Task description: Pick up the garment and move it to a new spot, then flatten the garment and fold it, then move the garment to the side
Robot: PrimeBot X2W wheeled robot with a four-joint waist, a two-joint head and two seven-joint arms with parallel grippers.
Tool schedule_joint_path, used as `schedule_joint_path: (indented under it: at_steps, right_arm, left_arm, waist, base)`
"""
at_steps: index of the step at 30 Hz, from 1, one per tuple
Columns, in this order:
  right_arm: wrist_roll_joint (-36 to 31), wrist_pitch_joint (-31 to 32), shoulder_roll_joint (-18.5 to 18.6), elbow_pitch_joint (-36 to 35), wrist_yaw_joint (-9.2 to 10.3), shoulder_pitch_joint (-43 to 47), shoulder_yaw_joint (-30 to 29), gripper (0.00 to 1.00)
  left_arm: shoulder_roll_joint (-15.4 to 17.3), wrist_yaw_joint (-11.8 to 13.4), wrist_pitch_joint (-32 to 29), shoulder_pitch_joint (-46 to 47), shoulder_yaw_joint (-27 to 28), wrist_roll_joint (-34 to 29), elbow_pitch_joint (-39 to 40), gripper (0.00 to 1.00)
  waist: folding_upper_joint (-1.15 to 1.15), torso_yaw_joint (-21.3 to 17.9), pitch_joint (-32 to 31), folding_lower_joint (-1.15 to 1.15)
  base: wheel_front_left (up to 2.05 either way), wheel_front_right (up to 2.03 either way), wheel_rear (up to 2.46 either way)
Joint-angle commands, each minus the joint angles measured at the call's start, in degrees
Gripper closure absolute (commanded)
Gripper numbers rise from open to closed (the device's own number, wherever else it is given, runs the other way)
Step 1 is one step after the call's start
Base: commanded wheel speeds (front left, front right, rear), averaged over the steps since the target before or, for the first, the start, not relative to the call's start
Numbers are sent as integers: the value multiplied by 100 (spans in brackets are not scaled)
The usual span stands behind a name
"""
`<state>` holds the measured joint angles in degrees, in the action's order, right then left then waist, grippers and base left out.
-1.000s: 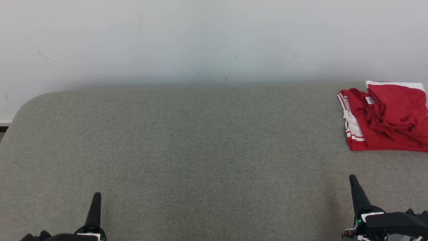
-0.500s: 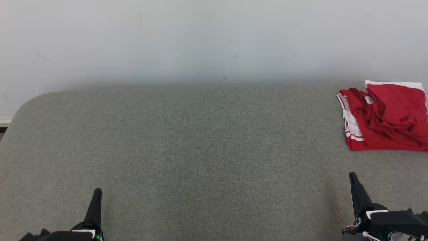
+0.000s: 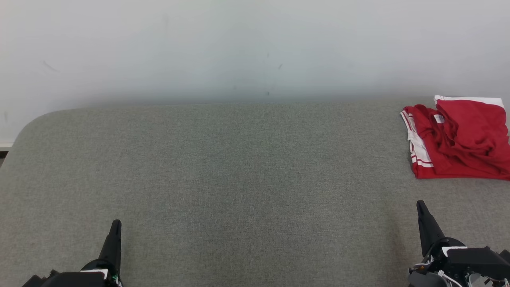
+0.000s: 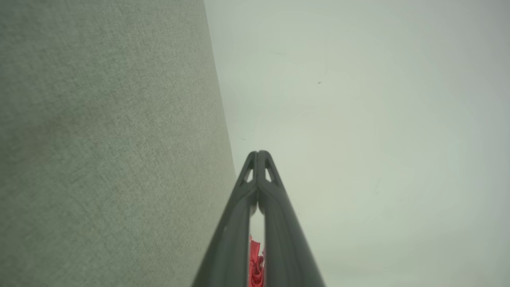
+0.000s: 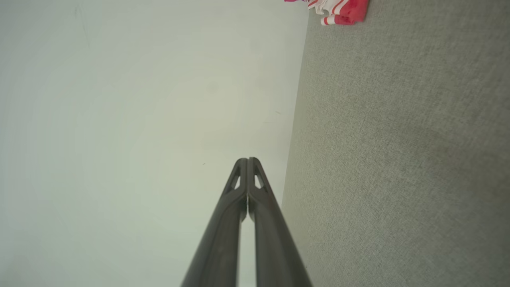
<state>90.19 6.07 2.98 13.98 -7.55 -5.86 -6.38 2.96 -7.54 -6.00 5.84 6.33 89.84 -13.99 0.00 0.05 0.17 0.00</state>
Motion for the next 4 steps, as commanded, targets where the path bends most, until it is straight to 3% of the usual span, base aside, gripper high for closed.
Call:
schedule_joint_path:
  at_steps: [1,4]
  right_arm:
    - [124,45,-15,3,11,-43,-22,100]
    - [229,59,-18,8,12,-62,-32,100]
  left_arm:
    - [-12,10,-45,48,32,158,-8,100]
    - [-14,10,-78,69,40,253,-11,100]
  waist:
    - [0,-1,0,0]
    - [0,-4,1,0]
  base:
    - [0,0,0]
    - [0,0,0]
